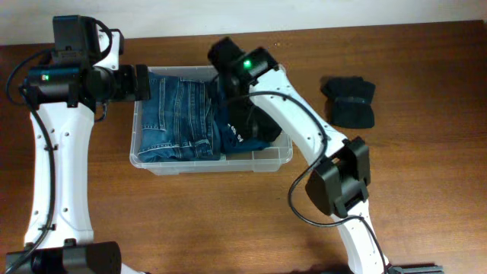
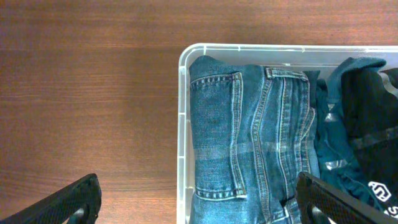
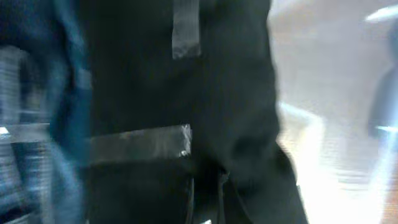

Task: Pack container
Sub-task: 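Release the black garment and raise the right gripper, then grasp the second black garment on the table with the right gripper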

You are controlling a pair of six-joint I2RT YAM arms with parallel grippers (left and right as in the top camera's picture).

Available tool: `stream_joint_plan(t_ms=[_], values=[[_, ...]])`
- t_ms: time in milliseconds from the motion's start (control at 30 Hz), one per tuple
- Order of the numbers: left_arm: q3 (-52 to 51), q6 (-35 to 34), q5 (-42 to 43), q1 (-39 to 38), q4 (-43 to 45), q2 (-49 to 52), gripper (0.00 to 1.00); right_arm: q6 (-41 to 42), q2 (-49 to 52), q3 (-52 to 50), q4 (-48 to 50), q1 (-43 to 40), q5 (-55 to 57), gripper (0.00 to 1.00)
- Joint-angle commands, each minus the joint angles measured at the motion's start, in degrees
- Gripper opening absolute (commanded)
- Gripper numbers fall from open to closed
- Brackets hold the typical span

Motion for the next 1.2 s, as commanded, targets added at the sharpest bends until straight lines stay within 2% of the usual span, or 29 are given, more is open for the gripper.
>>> stream_joint_plan(t_ms=[0,167,333,367,400,433,500,633,667,733,800,867,933,967,1167], values=[[0.0,-0.6,-0.4,0.2,0.2,-0.2,0.99,-0.6,-0.5,-7.7,4.0,-0.4,-1.9,0.06],[0.0,-0.6,-0.4,0.2,0.2,-0.2,0.99,-1.3,-0.7,-9.9,5.4,-0.9,-2.0,0.07],[0.0,-0.6,-0.4,0.2,0.2,-0.2,0.99,-3.8,-1.6,-0.7,1.4,-2.0,-1.9,0.11],[0.0,-0.6,-0.4,0.2,0.2,-0.2,0.99,-4.2,-1.8,5.6,-1.4,-2.7,-1.8,0.13],[0.0,-0.6,-0.4,0.2,0.2,-0.2,0.99,-4.2,-1.8,8.2,-2.6,-3.0,-1.8,0.16],[0.0,-0.6,-0.4,0.2,0.2,-0.2,0.99,-4.2,-1.9,15.3,-5.7,-4.1,-1.8,0.3],[0.0,-0.6,-0.4,0.2,0.2,-0.2,0.99,-4.2,-1.9,22.3,-9.4,-6.0,-1.8,0.44],[0.0,-0.6,-0.4,0.2,0.2,-0.2,0.99,-8.7,-1.9,30.6,-16.0,-13.7,-1.8,0.55],[0.0,-0.6,-0.4,0.2,0.2,-0.2,0.99,-10.3,-1.9,30.6,-16.9,-15.9,-1.8,0.57],[0.0,-0.6,-0.4,0.2,0.2,-0.2,0.99,-13.5,-1.6,29.7,-18.6,-21.0,-1.8,0.7],[0.0,-0.6,-0.4,0.2,0.2,-0.2,0.99,-16.0,-1.4,27.3,-18.9,-26.1,-1.8,0.74],[0.0,-0.6,-0.4,0.2,0.2,-0.2,0.99,-18.4,-1.4,23.5,-18.0,-30.8,-2.5,0.83],[0.0,-0.6,-0.4,0.2,0.2,-0.2,0.99,-24.4,-1.4,18.9,-16.4,-34.4,-8.3,0.96],[0.0,-0.6,-0.4,0.2,0.2,-0.2,0.99,-29.0,-1.4,15.1,-15.2,-36.5,-13.0,0.99],[0.0,-0.6,-0.4,0.2,0.8,-0.2,0.99,-34.1,-1.4,-2.7,-6.1,-42.0,-15.7,0.99]])
